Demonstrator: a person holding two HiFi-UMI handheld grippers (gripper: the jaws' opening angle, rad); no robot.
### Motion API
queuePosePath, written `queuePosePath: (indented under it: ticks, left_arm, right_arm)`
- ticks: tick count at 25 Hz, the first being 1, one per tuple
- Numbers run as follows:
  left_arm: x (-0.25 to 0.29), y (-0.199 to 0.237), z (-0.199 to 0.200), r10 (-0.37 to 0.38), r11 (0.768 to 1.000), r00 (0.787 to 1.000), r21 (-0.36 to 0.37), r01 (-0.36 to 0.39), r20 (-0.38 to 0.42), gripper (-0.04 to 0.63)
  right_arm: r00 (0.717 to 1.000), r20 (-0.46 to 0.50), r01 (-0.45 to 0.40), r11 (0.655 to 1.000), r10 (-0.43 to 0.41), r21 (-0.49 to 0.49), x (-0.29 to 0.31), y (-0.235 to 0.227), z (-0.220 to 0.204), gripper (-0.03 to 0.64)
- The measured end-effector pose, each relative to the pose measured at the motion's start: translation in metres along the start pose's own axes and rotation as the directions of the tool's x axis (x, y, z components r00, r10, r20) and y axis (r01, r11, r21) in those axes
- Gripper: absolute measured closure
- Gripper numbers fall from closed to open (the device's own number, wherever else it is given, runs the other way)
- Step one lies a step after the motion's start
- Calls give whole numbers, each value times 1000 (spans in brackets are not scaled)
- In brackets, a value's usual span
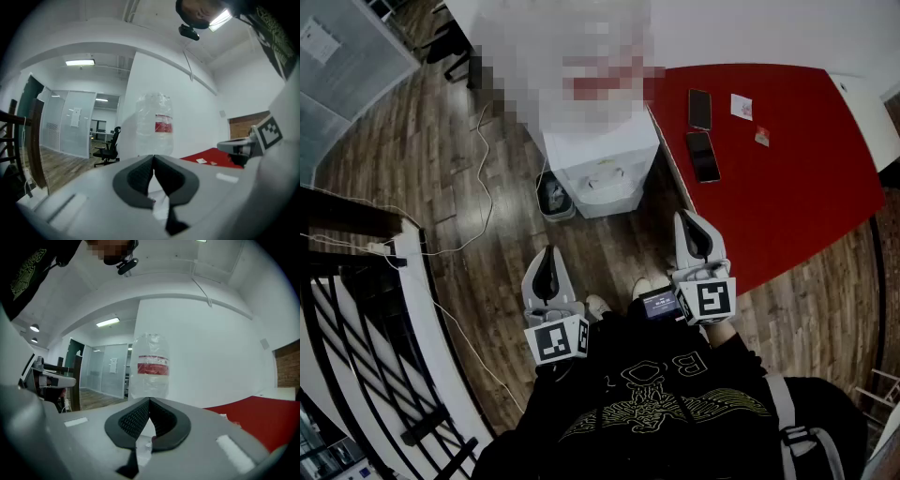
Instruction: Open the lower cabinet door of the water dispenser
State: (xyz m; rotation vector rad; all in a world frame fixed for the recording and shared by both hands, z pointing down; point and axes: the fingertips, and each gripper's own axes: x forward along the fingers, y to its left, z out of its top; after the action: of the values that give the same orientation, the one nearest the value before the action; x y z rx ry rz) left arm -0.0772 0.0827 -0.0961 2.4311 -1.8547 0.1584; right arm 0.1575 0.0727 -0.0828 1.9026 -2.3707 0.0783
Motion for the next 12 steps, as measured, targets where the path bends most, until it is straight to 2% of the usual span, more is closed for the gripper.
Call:
queuePosePath:
  ticks: [12]
  left_arm:
    - [19,5,-16,22,1000,999,-2,-23,-25,588]
  right_arm:
    - [999,-30,-20,1000,20,0,16,-3,-19,618]
